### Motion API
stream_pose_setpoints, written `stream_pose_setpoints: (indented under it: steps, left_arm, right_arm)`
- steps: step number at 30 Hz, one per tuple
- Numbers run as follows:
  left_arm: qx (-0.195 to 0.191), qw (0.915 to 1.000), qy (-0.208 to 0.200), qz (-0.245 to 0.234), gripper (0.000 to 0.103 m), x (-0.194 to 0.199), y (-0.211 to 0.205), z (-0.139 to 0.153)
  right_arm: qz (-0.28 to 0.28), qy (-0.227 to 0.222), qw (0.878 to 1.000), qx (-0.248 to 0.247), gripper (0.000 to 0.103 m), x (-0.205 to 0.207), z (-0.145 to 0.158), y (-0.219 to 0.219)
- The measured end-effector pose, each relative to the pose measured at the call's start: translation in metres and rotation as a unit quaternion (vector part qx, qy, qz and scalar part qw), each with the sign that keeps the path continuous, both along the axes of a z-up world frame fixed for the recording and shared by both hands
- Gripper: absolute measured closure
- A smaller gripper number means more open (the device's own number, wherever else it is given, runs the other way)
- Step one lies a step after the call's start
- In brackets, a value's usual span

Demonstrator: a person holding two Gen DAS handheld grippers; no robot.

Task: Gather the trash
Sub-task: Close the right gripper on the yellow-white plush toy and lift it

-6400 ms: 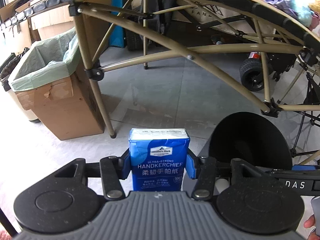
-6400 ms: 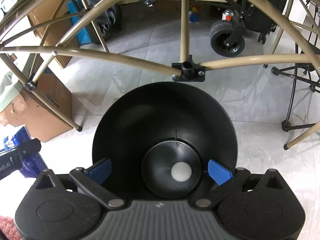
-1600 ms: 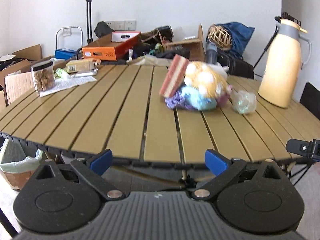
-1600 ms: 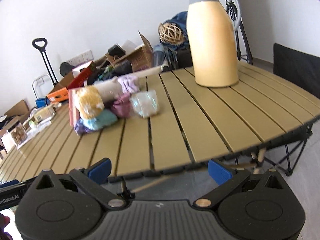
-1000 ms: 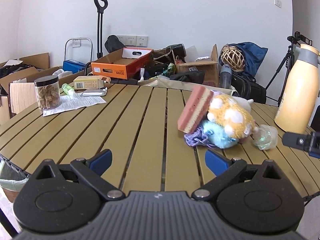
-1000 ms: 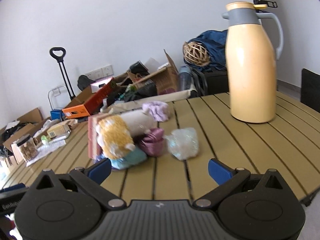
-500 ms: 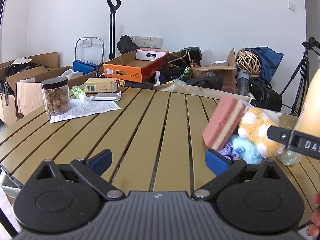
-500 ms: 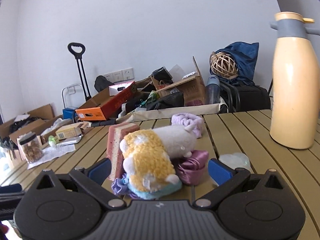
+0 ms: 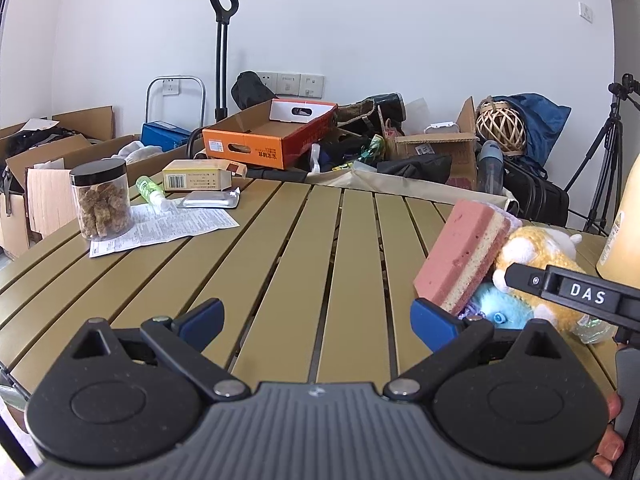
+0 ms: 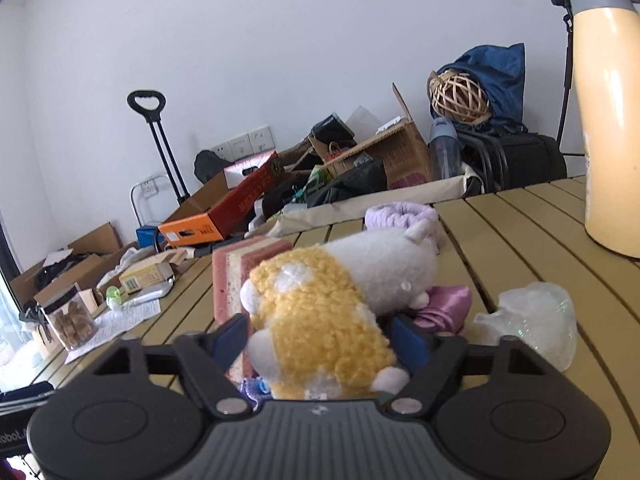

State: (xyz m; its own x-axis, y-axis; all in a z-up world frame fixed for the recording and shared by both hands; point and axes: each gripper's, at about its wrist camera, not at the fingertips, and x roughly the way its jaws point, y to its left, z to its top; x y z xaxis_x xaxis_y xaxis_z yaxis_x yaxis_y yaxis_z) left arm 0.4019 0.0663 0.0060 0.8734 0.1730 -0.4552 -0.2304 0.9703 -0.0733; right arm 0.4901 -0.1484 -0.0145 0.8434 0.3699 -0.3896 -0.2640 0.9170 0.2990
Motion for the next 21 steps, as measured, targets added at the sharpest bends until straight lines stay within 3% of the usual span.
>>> stream_pose_setpoints:
  steps: [10, 21]
  left_arm:
    - [-0.014, 0.9999, -0.005, -0.005, 0.001, 0.002, -0.004, 0.000]
    - [-0.020, 0.9979, -0.015, -0.060, 0.001, 0.016, -0.053, -0.003]
  right_arm:
    - [0.002, -0.028, 1.000, 0.001, 0.049, -0.017, 0.005, -0.001]
    - [-0.058, -0.085, 0.994, 0.026, 0.050, -0.046, 0.025, -0.054]
